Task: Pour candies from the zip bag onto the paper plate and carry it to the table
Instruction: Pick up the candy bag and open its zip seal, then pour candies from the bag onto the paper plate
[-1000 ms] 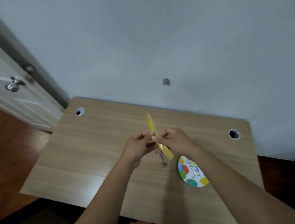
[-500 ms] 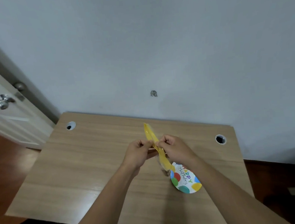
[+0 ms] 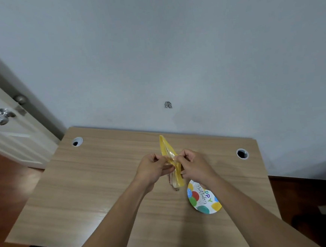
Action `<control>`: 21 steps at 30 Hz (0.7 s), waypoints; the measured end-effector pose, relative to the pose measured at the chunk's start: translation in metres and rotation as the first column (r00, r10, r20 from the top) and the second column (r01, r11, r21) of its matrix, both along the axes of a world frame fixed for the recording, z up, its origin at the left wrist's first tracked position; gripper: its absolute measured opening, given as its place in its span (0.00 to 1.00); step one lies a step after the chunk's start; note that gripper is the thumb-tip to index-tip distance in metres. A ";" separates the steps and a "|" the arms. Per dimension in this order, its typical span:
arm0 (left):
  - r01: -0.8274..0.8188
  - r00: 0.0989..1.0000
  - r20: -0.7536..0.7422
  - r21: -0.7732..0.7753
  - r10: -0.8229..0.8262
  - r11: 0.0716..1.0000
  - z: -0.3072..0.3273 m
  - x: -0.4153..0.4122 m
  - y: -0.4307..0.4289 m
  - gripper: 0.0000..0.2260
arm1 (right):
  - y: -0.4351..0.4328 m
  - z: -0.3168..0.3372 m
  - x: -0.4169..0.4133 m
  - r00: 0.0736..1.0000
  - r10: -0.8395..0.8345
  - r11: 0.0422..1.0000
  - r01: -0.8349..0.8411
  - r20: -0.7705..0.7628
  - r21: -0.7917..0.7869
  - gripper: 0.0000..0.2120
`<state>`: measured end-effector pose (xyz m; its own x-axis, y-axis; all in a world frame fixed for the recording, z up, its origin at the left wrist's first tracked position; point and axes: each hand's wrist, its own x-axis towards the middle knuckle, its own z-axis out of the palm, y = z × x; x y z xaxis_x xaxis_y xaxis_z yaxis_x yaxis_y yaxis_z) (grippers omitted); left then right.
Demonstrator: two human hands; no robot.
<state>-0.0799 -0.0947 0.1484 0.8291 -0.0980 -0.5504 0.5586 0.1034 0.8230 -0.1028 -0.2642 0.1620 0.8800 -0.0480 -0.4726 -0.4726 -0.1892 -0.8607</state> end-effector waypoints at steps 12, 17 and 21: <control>0.100 0.987 0.065 0.482 -0.149 0.870 0.015 0.015 0.029 0.06 | -0.033 0.019 0.018 0.985 0.125 0.871 -0.053 0.117 -0.488 0.12; 0.227 0.950 0.000 0.687 -0.312 0.691 0.026 0.017 0.041 0.08 | -0.057 0.023 0.026 0.932 0.354 0.500 -0.120 0.076 -0.858 0.08; 0.438 0.856 -0.113 0.679 -0.505 0.590 0.024 0.017 0.039 0.11 | -0.054 0.021 0.026 0.908 0.400 0.543 -0.125 0.125 -0.830 0.10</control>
<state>-0.0630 -0.0557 0.1719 0.8187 -0.1299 -0.5594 0.2959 -0.7395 0.6047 -0.0764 -0.3180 0.1830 0.9940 -0.0226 -0.1068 -0.0608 -0.9272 -0.3697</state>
